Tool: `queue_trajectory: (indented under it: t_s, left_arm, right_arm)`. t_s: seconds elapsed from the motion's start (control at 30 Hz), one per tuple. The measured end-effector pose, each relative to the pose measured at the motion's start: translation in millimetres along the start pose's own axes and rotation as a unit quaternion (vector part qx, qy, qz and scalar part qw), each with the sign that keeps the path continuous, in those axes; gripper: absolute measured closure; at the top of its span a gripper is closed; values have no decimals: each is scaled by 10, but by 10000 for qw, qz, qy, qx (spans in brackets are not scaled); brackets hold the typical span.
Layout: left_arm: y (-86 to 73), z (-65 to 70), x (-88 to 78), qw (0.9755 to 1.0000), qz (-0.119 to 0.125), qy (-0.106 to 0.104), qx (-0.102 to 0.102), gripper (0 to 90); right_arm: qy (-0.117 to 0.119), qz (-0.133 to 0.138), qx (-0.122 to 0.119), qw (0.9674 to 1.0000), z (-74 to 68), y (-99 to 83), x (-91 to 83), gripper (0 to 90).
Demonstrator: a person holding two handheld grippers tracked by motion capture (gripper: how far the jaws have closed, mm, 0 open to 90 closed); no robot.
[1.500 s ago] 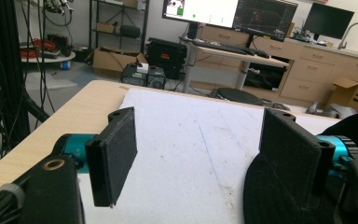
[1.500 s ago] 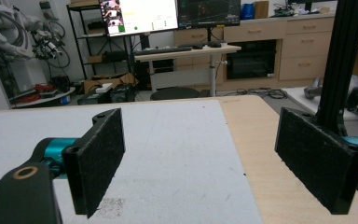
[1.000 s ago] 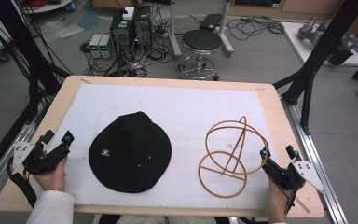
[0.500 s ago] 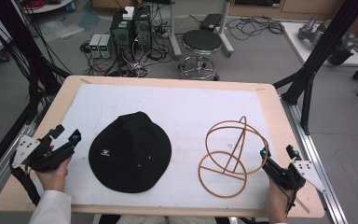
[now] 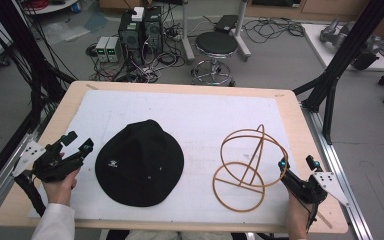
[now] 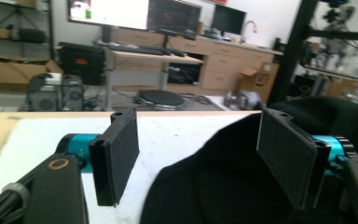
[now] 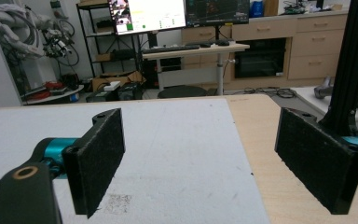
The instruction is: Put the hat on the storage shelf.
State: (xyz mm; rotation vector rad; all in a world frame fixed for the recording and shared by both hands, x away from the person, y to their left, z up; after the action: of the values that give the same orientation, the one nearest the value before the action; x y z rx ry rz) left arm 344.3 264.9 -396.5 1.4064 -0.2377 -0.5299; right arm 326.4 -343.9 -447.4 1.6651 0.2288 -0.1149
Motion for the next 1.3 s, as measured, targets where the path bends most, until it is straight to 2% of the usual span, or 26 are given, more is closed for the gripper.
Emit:
queue_trajectory:
  t_s: [0.03,0.07,0.1,0.13,0.23,0.33,0.37,0.4,0.43,0.47,0.53,0.57,0.6,0.83,0.97,1.17,1.23,1.3]
  left_arm:
    - [0,0,0,10000,0,0,0,295]
    - [1,43,19,9999,-49,-147,52,294]
    - [1,43,19,9999,-49,-147,52,292]
    - [-6,80,42,9996,-92,-245,97,279]
    - [-16,107,62,9994,-113,-290,134,257]
    - [-42,181,97,9981,-214,-537,230,257]
    - [-42,181,97,9981,-214,-537,230,257]
    - [-49,216,112,9972,-252,-658,269,257]
    - [-49,216,112,9972,-252,-658,269,257]
    - [-61,265,136,9958,-318,-796,317,257]
    - [-83,318,163,9940,-416,-937,375,258]
    - [-83,318,163,9940,-416,-937,375,259]
    - [-107,359,189,9925,-510,-1010,470,259]
    - [-149,430,221,9894,-637,-1189,536,260]
    - [-191,436,238,9878,-780,-1187,642,265]
    - [-245,460,270,9858,-895,-1249,681,266]
    - [-281,486,295,9841,-982,-1300,702,269]
    - [-290,491,303,9839,-1003,-1303,693,271]
  right_arm:
    - [-2,2,-13,10000,0,0,-1,151]
    - [-11,-4,-16,10000,0,0,-4,151]
    - [-11,-4,-16,10000,0,0,-4,151]
    - [3,21,10,10000,-4,5,-5,151]
    - [45,15,-17,10000,-9,2,4,151]
    - [79,-24,-28,10000,-20,-5,1,151]
    - [79,-8,-26,10000,-20,-3,0,151]
    - [85,3,-45,10000,-17,-1,0,151]
    - [82,-5,-41,10000,-15,-3,-2,151]
    - [80,-6,-32,10000,-12,-5,-5,151]
    - [71,-19,-26,10000,-3,-6,-12,152]
    - [70,-5,-10,10000,-2,-5,-13,151]
    - [64,3,-22,10000,3,-4,-14,151]
    - [65,-12,-28,10000,6,-7,-23,151]
    - [71,-22,-25,10000,5,-10,-20,151]
    - [66,-7,-35,10000,5,-7,-15,151]
    - [70,-10,-32,10000,3,-7,-14,151]
    - [74,-16,-52,10000,2,-8,-11,151]
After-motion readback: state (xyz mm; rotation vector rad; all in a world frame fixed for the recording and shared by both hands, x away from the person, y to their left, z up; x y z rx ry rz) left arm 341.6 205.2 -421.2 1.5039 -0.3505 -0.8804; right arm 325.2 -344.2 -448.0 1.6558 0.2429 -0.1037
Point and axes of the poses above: each handheld gripper's, and its own axes: x roughly forward along the jaws, y roughly out of its top, z roughly to its right, the point moved 9 cm from there along x, roughly forward along the jaws, and after that the axes turned 9 degrees about -z, right-handed, at the moved point
